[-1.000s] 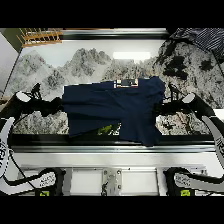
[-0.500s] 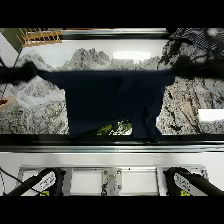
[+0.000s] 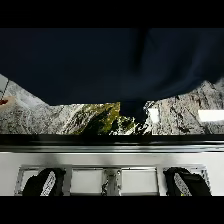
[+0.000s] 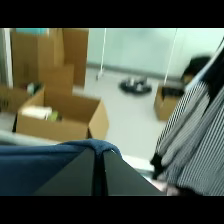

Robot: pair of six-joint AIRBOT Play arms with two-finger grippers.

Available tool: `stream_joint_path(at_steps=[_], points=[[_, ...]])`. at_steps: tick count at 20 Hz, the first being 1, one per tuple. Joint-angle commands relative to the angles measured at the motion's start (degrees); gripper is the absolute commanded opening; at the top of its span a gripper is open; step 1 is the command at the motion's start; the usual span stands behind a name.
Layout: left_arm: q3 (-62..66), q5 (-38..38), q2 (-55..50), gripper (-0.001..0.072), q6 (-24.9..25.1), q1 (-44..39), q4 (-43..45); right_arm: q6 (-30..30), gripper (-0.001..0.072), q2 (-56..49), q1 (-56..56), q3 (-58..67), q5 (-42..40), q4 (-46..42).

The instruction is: Fold the clothes and pants, and hang the long-sleeved shirts on hangers.

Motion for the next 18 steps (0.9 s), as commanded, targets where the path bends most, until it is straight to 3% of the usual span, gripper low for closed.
stream_joint_path(at_steps=[1, 6, 10, 16, 18], points=[[1.57, 5.86, 6.45, 0.0010, -0.50, -0.04, -0.17, 2.56, 0.0014, 5.92, 0.04, 0.70, -1.95, 0.20], [1.57, 10.75, 6.34, 0.0010, -1.68, -0.04, -0.24, 7.26, 0.0014, 7.28, 0.04, 0.72, -2.64, 0.20], [1.57, 5.38, -2.56, 0.0011, -4.39, -0.04, -0.28, 13.70, 0.0013, 3.32, 0.04, 0.70, -0.61, 0.20], [1.57, -11.45, -27.17, 0.0010, -5.70, -3.82, 0.39, 16.31, 0.0014, -18.64, 0.20, 0.70, 19.87, 0.15], [1.57, -12.79, -35.74, 0.0010, -5.73, -5.55, 0.33, 16.26, 0.0013, -28.96, 0.22, 0.70, 23.02, -0.28]])
